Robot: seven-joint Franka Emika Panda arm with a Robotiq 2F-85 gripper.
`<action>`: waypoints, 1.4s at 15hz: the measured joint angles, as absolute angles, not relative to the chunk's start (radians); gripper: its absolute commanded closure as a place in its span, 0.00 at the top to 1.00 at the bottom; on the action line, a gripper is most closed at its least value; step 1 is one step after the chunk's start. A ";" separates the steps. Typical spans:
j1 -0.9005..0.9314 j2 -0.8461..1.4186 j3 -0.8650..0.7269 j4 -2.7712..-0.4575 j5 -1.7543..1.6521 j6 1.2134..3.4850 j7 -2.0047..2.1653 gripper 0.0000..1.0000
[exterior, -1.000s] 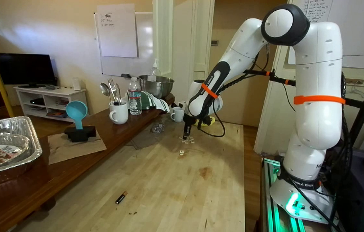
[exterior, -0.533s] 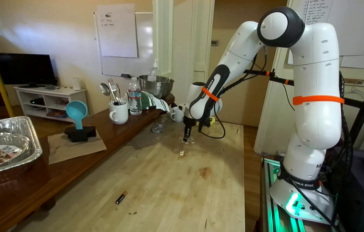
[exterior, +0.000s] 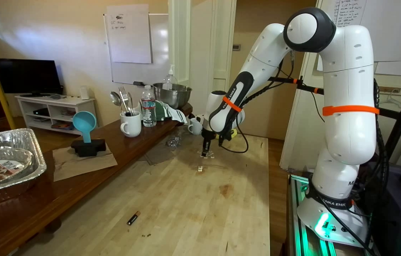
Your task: Use the tiles to create the word 'The'.
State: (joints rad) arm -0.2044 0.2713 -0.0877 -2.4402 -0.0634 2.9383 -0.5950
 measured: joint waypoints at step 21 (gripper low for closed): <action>-0.400 0.257 0.142 -2.466 0.159 2.938 -0.794 0.00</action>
